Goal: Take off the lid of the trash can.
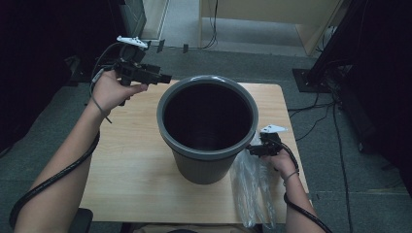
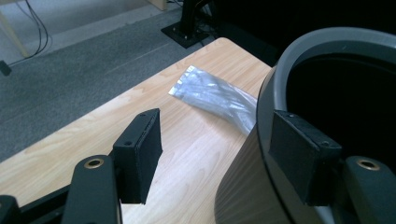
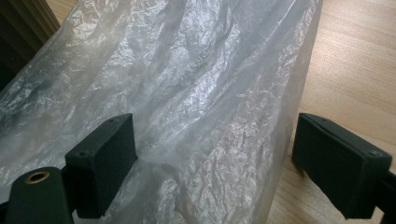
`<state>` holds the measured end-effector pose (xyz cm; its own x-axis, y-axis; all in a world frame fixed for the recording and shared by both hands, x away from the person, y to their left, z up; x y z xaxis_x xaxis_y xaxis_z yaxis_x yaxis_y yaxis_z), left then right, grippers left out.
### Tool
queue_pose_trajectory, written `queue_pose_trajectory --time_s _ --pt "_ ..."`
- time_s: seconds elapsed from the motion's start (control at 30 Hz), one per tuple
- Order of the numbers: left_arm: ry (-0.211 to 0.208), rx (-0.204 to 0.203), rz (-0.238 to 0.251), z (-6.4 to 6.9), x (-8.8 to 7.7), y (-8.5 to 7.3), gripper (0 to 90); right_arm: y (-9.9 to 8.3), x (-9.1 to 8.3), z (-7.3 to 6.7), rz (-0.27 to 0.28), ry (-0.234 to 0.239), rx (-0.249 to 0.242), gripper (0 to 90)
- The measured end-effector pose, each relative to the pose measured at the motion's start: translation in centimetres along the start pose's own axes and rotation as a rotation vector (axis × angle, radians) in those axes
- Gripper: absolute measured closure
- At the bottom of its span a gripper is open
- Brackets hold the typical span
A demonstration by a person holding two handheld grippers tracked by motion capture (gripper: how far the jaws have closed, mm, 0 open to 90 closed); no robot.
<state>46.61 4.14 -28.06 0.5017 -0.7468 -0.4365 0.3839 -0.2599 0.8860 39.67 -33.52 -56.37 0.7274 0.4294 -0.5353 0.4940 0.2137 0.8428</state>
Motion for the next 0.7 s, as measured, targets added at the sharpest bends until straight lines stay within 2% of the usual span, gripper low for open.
queue_pose_trajectory --time_s 0.13,0.3,0.5,0.7 --pt "-0.014 -0.001 0.013 0.3 0.4 0.7 34.0 0.0 0.0 0.0 0.0 -0.001 0.001 13.3" --pt "-0.027 0.018 0.026 0.7 1.0 1.0 34.8 0.0 0.0 0.0 -0.001 -0.007 -0.003 13.2" --pt "-0.048 0.05 0.007 1.6 2.1 1.2 36.1 0.0 0.1 0.0 0.001 -0.009 -0.012 13.2" --pt "-0.047 0.052 -0.006 2.2 3.0 1.3 36.7 0.0 0.1 -0.1 -0.002 -0.014 -0.014 12.9"
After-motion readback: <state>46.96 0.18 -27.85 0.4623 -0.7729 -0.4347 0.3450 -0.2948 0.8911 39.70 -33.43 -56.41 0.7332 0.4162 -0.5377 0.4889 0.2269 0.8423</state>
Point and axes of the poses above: each handheld gripper's, and its own axes: x roughly forward along the jaws, y roughly out of its top, z roughly to its right, the point moved 6 cm from there along x, roughly forward along the jaws, and after that the axes turned 10 degrees about z, right-handed, at the moved point
